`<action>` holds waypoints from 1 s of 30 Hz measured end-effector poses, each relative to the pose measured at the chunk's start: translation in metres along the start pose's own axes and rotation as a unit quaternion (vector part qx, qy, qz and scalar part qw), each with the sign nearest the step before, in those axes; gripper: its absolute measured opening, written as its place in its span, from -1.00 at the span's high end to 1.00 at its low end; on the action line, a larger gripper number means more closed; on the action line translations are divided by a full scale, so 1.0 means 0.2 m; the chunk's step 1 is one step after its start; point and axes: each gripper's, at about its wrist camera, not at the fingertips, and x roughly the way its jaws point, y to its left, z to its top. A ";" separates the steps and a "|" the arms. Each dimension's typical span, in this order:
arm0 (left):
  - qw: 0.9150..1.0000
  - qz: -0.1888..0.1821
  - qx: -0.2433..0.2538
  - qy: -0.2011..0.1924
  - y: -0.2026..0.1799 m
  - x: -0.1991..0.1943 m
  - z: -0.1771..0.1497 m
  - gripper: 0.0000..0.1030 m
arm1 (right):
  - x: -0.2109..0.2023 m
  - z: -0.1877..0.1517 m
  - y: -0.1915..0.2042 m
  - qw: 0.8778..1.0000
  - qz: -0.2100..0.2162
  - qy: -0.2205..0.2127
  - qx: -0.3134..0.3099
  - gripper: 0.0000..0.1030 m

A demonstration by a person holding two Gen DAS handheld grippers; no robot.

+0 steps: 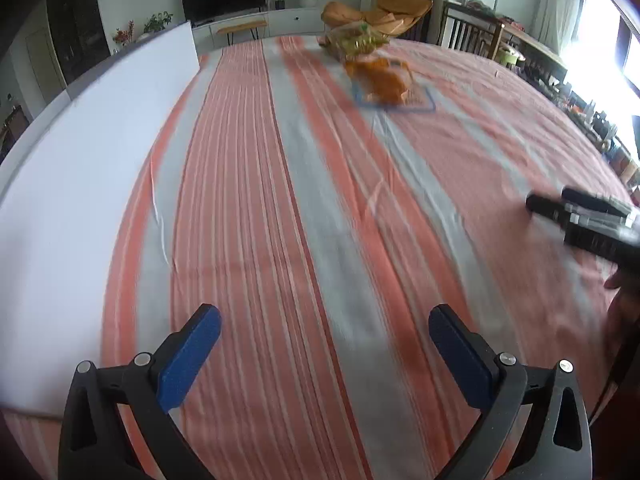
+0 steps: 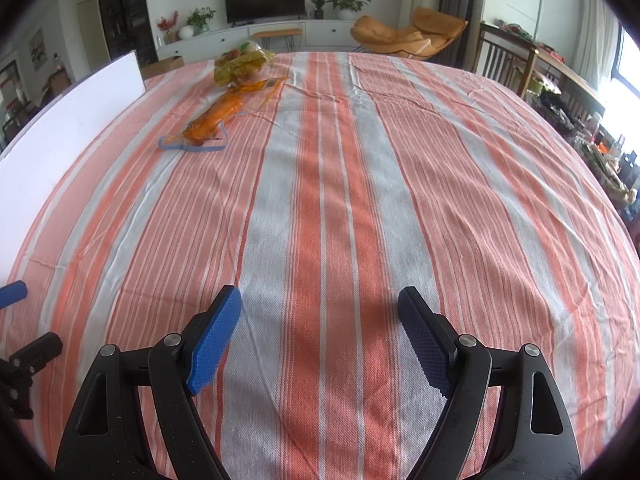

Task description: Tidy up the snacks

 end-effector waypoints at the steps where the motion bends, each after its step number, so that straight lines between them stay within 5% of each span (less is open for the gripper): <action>1: 1.000 0.005 -0.003 -0.009 0.01 -0.01 0.02 -0.99 | 0.00 0.00 0.00 1.000 0.000 0.000 0.000 -0.61; 27: 0.999 0.019 -0.016 -0.022 0.06 0.08 0.02 -1.00 | 0.00 -0.01 0.00 1.000 0.005 0.002 -0.001 -0.70; 30: 0.999 0.019 -0.017 -0.022 0.06 0.08 0.02 -1.00 | 0.01 0.04 0.00 0.999 0.028 0.030 -0.031 -0.71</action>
